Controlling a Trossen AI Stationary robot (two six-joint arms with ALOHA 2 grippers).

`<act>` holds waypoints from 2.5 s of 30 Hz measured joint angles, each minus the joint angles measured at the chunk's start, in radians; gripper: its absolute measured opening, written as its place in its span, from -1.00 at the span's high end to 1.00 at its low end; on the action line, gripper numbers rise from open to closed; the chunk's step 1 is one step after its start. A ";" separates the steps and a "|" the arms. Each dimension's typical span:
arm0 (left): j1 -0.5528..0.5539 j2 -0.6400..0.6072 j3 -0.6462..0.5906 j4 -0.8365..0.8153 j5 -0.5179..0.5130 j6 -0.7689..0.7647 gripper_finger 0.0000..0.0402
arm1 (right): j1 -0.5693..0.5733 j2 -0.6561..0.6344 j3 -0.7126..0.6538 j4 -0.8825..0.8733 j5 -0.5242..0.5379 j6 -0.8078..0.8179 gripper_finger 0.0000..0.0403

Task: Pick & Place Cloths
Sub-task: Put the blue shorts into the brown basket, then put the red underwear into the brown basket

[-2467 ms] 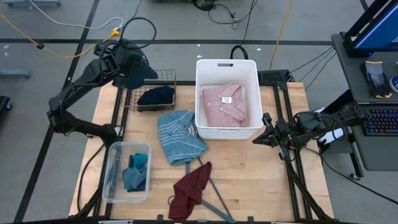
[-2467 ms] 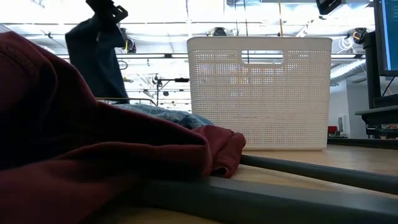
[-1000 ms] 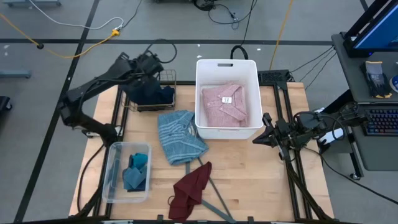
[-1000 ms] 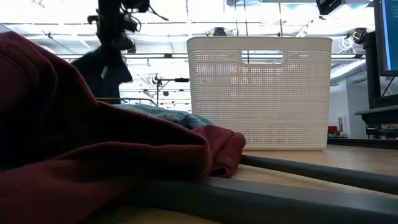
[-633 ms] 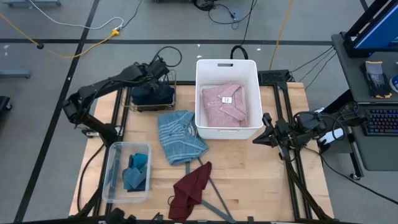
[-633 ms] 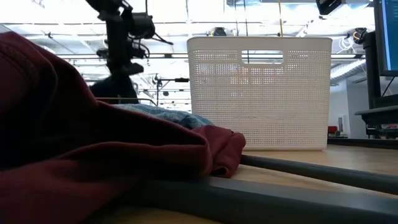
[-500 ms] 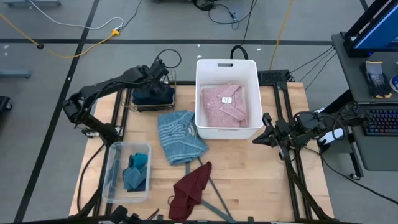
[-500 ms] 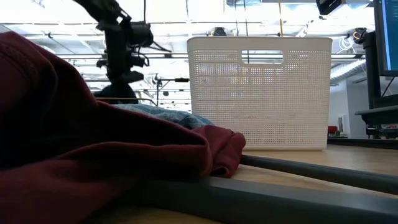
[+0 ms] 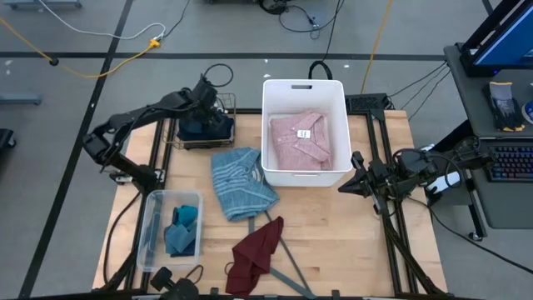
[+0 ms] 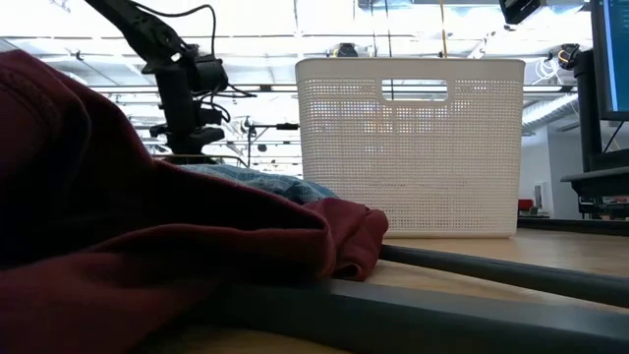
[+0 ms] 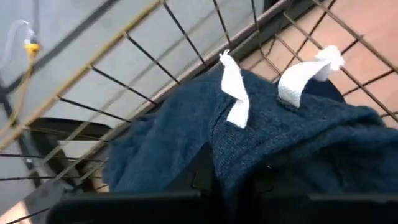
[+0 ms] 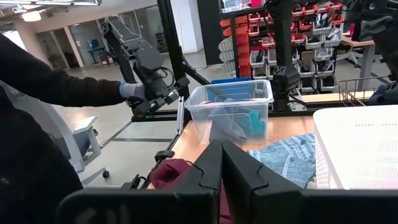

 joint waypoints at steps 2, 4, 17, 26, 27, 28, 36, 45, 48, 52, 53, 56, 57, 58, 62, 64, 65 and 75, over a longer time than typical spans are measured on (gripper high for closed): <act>0.010 0.000 -0.003 -0.002 0.027 -0.001 0.86 | 0.000 0.000 0.000 0.000 0.000 0.000 1.00; 0.013 0.000 -0.003 -0.001 0.050 -0.014 0.85 | 0.000 0.000 0.000 0.000 0.000 0.000 1.00; 0.000 -0.019 0.004 -0.004 0.119 -0.072 -0.13 | 0.000 0.000 0.000 0.000 0.000 -0.007 1.00; -0.013 -0.168 0.071 -0.010 0.155 -0.022 -0.62 | 0.000 0.000 0.000 0.003 0.000 -0.005 1.00; -0.018 -0.192 0.078 -0.011 0.170 -0.024 -0.65 | 0.000 0.000 0.000 0.003 0.000 -0.007 1.00; -0.025 -0.219 0.086 -0.011 0.195 -0.026 -0.67 | 0.000 0.000 0.000 0.003 0.000 -0.007 1.00; -0.207 -0.417 0.104 -0.011 0.367 -0.108 -0.70 | 0.000 0.000 0.000 0.003 0.000 -0.013 1.00; -0.661 -0.499 0.104 -0.003 0.206 -0.265 -0.58 | 0.000 -0.007 0.000 -0.050 -0.002 -0.079 1.00; -0.819 -0.471 0.104 0.000 0.097 -0.319 -0.57 | 0.000 -0.021 0.000 -0.113 0.033 -0.101 1.00; -0.990 -0.406 0.104 -0.001 0.008 -0.394 -0.57 | -0.001 -0.059 0.000 -0.158 0.108 -0.135 1.00; -1.024 -0.389 0.104 -0.001 0.004 -0.419 -0.57 | -0.001 -0.071 0.000 -0.165 0.108 -0.143 1.00; -1.117 -0.334 0.104 0.005 0.000 -0.511 -0.55 | 0.000 -0.111 0.000 -0.196 0.105 -0.146 1.00; -1.145 -0.314 0.104 0.012 -0.001 -0.538 -0.54 | 0.000 -0.125 0.000 -0.208 0.105 -0.145 1.00; -1.171 -0.293 0.104 0.025 -0.001 -0.563 -0.53 | 0.000 -0.139 0.000 -0.217 0.105 -0.145 1.00; -1.264 -0.214 0.104 0.096 -0.001 -0.608 -0.52 | 0.000 -0.184 0.000 -0.259 0.102 -0.143 1.00; -1.297 -0.173 0.104 0.134 -0.003 -0.621 -0.53 | 0.000 -0.193 0.000 -0.261 0.100 -0.143 1.00; -1.309 -0.155 0.104 0.147 -0.014 -0.628 -0.53 | 0.000 -0.196 0.000 -0.262 0.099 -0.141 1.00; -1.375 0.047 0.164 0.122 -0.046 -0.568 -0.53 | 0.000 -0.195 0.000 -0.260 0.097 -0.131 1.00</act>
